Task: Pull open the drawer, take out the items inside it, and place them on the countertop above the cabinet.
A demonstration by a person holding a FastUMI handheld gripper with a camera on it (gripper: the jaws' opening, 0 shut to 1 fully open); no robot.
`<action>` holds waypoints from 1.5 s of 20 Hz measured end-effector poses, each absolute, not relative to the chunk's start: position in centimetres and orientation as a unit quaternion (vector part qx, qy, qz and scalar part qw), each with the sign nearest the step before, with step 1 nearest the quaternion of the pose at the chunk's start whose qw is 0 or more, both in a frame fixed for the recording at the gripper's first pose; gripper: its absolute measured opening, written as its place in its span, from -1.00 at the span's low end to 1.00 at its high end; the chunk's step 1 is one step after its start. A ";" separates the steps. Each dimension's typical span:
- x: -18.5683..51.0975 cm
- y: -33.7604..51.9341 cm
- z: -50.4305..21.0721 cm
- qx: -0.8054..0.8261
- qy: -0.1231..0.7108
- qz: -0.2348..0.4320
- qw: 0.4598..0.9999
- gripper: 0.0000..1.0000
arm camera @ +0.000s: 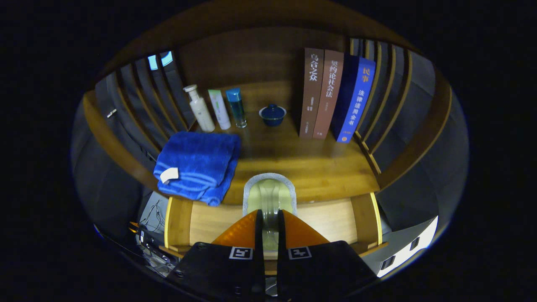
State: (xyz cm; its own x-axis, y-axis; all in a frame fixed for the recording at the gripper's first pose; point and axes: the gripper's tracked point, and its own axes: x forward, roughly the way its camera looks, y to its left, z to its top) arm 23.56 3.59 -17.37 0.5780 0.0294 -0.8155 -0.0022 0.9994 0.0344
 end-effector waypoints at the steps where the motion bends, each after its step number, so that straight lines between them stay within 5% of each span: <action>1: 24.7 3.8 -17.6 0.018 0.461 0.010 0.887 -0.68; 9: 32.4 4.3 -21.6 0.022 0.484 0.005 0.875 -0.69; 20: 34.1 4.0 -23.5 0.012 0.498 0.000 0.867 -0.56; 22: 34.2 3.8 -23.6 0.013 0.496 -0.002 0.868 -0.39; 28: 33.6 3.5 -22.8 0.014 0.476 -0.001 0.879 0.99; 30: 33.2 3.6 -21.9 0.013 0.455 0.001 0.891 0.98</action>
